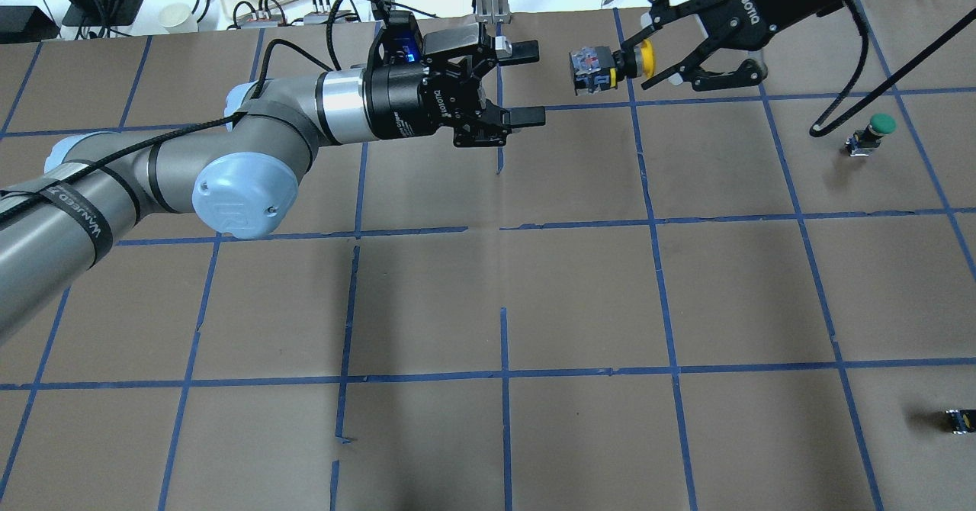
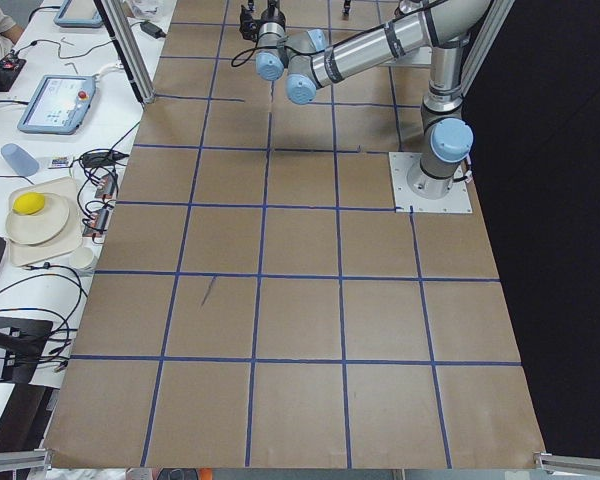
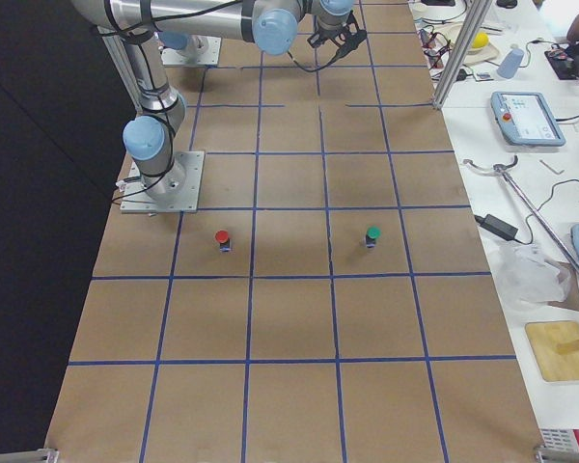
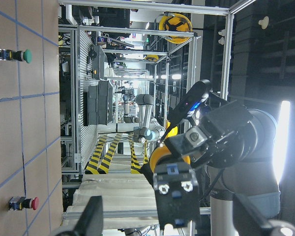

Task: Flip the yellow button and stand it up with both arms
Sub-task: 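Open the left gripper and pull it back while the right gripper holds the button, then carry the yellow button toward the green button with the right gripper while the left withdraws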

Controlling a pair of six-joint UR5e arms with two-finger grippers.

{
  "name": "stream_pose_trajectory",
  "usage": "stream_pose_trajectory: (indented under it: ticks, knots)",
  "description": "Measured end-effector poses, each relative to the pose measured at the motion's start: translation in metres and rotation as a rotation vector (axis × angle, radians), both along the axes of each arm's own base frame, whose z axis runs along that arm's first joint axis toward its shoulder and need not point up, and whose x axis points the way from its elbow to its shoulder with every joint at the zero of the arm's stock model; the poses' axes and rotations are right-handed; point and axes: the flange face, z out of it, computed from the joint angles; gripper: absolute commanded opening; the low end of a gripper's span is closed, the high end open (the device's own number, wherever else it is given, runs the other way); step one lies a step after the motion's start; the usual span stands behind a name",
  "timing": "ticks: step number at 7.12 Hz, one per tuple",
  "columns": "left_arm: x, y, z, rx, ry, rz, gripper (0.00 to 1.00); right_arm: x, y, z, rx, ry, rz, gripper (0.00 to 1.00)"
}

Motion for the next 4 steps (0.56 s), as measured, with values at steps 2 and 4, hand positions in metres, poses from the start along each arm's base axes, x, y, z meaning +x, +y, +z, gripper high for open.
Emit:
stream_pose_trajectory:
  ticks: [2,4]
  knots:
    - [0.002,-0.002,0.008,0.008,-0.048,-0.019,1.00,-0.058,-0.001,-0.011,-0.105,0.196,0.140,0.05]
    - [0.004,-0.008,0.020,-0.001,-0.217,-0.037,1.00,-0.113,0.006,-0.031,-0.209,0.402,0.430,0.05]
